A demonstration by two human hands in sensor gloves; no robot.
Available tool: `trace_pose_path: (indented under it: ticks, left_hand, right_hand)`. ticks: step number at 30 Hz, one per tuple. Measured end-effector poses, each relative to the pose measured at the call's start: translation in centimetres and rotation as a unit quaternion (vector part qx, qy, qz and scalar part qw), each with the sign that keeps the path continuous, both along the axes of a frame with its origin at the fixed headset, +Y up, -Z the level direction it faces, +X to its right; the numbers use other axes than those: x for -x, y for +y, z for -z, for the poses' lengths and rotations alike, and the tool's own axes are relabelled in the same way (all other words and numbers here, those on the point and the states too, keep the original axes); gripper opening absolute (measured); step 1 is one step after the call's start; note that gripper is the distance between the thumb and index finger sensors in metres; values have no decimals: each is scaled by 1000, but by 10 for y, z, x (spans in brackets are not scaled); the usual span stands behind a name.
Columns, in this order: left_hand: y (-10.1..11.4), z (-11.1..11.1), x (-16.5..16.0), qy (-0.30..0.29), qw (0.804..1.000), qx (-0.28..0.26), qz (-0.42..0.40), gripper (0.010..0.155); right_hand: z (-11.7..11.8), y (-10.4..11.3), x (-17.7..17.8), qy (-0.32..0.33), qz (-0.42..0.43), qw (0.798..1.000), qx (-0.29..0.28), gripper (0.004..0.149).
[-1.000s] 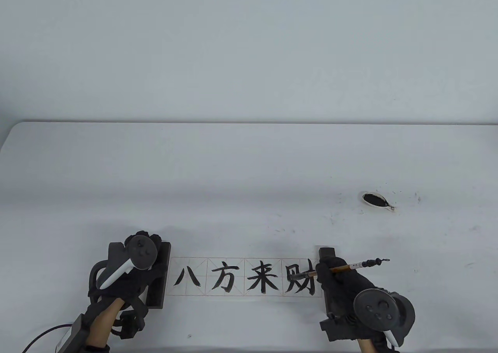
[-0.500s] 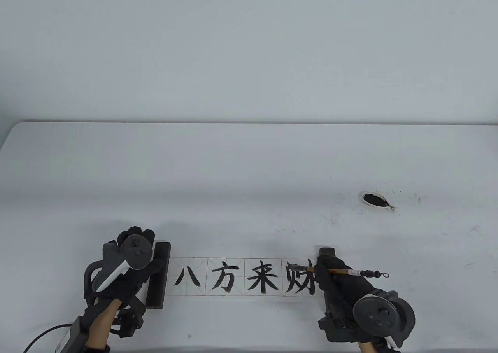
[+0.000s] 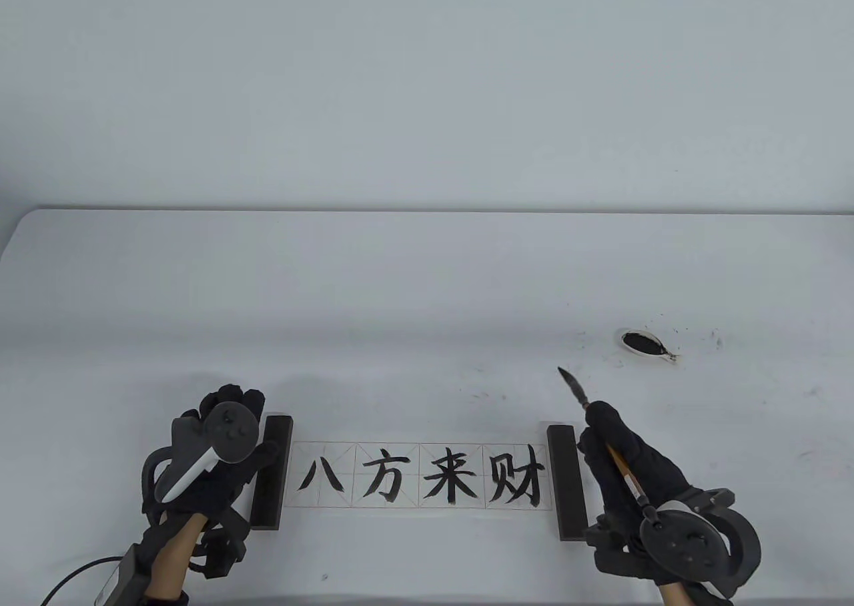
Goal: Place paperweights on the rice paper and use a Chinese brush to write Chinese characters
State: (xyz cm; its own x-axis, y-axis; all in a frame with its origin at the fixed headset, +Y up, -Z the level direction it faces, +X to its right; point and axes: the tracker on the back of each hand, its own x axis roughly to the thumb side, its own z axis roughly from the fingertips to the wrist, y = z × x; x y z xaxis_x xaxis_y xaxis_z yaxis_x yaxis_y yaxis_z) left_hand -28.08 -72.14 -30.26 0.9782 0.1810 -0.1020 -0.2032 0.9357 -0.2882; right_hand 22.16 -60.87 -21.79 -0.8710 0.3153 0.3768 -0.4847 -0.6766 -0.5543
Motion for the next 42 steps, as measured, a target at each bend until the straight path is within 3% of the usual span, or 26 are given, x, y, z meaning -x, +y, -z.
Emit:
trace_pose_path:
  ticks: [4, 11, 16, 25, 32, 42]
  left_hand:
    - [-3, 1, -4, -6, 1000, 4, 13, 83]
    - [-2, 1, -7, -4, 1000, -7, 14, 84]
    - [-2, 1, -1, 8, 1000, -2, 2, 84]
    - [0, 1, 3, 12, 1000, -5, -7, 84]
    - [1, 0, 4, 13, 1000, -4, -9, 84]
    - [2, -1, 5, 16, 1000, -3, -10, 84]
  right_hand:
    - [2, 14, -17, -47, -36, 998, -10, 42]
    - [32, 14, -51, -124, -153, 976, 92, 56]
    - [71, -15, -63, -171, -244, 939, 171, 60]
    - [121, -82, -67, -216, -390, 859, 251, 64]
    - [142, -121, -78, -232, -443, 808, 311, 64]
    - [157, -156, -81, -228, -492, 764, 349, 64]
